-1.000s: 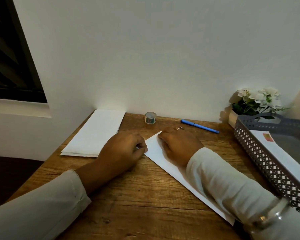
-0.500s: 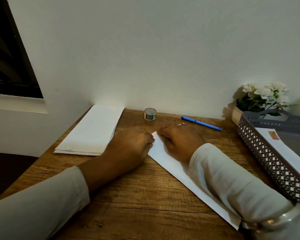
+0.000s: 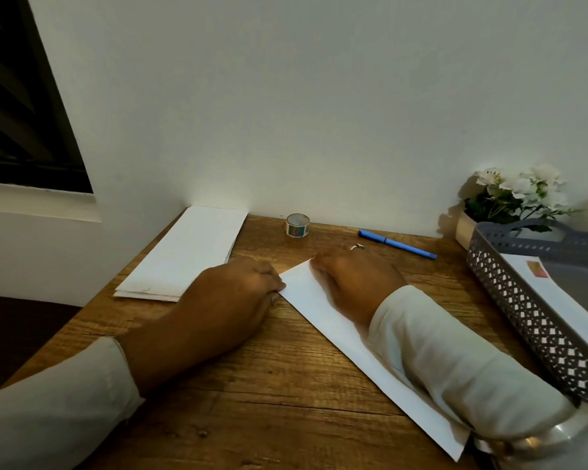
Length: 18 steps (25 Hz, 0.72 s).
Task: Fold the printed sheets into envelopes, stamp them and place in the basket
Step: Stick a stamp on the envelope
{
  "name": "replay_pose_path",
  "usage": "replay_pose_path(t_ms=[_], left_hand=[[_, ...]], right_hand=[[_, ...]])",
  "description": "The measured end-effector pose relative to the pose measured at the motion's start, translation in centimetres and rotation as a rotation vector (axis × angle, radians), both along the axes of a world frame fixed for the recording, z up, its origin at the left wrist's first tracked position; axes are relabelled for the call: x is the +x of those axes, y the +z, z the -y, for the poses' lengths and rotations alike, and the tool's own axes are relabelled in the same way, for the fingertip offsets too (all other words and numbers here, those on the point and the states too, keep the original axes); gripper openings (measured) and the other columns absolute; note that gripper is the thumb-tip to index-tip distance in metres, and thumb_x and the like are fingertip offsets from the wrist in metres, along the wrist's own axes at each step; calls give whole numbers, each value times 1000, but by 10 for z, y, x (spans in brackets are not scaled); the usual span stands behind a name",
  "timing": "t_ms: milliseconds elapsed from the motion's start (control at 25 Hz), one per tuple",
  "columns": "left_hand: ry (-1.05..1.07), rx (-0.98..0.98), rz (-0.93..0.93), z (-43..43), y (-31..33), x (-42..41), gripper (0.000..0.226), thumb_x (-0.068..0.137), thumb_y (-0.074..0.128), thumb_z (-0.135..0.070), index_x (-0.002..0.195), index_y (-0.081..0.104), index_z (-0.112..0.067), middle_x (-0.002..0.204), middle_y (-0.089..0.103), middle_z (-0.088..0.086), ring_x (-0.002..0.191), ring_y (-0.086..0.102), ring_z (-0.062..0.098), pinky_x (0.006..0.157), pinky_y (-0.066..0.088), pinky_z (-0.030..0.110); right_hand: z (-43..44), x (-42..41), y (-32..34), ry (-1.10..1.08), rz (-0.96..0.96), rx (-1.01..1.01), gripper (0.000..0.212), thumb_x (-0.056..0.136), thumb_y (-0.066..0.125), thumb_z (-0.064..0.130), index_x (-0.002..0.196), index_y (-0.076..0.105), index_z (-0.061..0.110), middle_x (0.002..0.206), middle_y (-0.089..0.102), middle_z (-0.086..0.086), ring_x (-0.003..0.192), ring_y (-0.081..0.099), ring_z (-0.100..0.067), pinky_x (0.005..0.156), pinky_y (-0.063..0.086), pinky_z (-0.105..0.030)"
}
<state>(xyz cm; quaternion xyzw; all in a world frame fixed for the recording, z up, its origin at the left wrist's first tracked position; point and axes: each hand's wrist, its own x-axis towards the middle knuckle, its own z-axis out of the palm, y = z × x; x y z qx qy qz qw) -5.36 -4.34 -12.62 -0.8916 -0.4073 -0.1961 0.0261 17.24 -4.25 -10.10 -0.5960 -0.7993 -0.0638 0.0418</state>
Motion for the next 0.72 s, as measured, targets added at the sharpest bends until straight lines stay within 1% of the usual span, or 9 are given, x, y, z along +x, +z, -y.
replay_pose_path(t_ms=[40,120,200,320,360,440,520,600,720], left_hand=[[4,1,-7,0,0,-1,28,98,58,-29,122,71,-25,128,67,-6,116,61,14,92,36,19],[-2,6,-21,-1,1,-1,26,97,59,-28,120,73,-24,124,69,-5,110,63,14,90,39,20],[-2,10,-10,-1,3,-1,27,98,58,-29,121,72,-26,125,68,-7,111,62,13,90,38,19],[-4,9,-6,-1,4,-1,32,101,50,-35,128,67,-30,133,62,-12,120,55,8,92,34,17],[-4,8,-9,-1,4,-1,33,102,49,-35,129,66,-30,134,61,-13,121,54,8,92,33,17],[1,3,-19,-2,2,0,33,103,48,-33,131,65,-30,135,60,-12,120,53,7,92,30,14],[10,-14,-19,-3,2,0,33,103,49,-33,131,65,-29,135,60,-10,120,53,7,90,25,11],[9,-18,-14,0,4,-1,33,102,50,-34,130,66,-30,135,61,-11,121,54,8,90,26,12],[18,-23,-15,4,5,-1,34,102,48,-36,132,64,-31,138,58,-14,125,52,7,92,27,12]], right_hand=[[4,-9,1,57,37,22,38,101,51,24,138,57,28,135,62,3,125,54,-22,104,48,-40],[11,-25,-3,188,22,32,36,97,53,22,131,63,27,131,64,5,121,54,-22,101,49,-40],[5,-22,-3,150,2,30,37,97,52,22,131,63,31,132,63,7,122,53,-21,100,49,-40],[-5,-7,2,-42,15,24,40,98,53,24,136,59,33,137,61,6,126,52,-22,105,47,-42],[-4,-9,1,-26,34,20,40,98,53,24,136,59,32,136,61,5,126,52,-22,106,46,-42],[5,-22,1,107,13,4,38,97,53,22,133,62,29,133,63,5,124,53,-22,105,45,-41],[11,-27,-2,164,-29,-26,38,98,51,22,133,62,32,135,62,8,126,52,-21,105,46,-41],[3,-13,2,49,-46,-43,43,99,50,20,138,57,37,142,58,10,131,50,-20,107,45,-42],[-4,3,5,-64,-105,-73,44,101,48,15,140,57,34,147,55,9,133,50,-19,108,46,-39]])
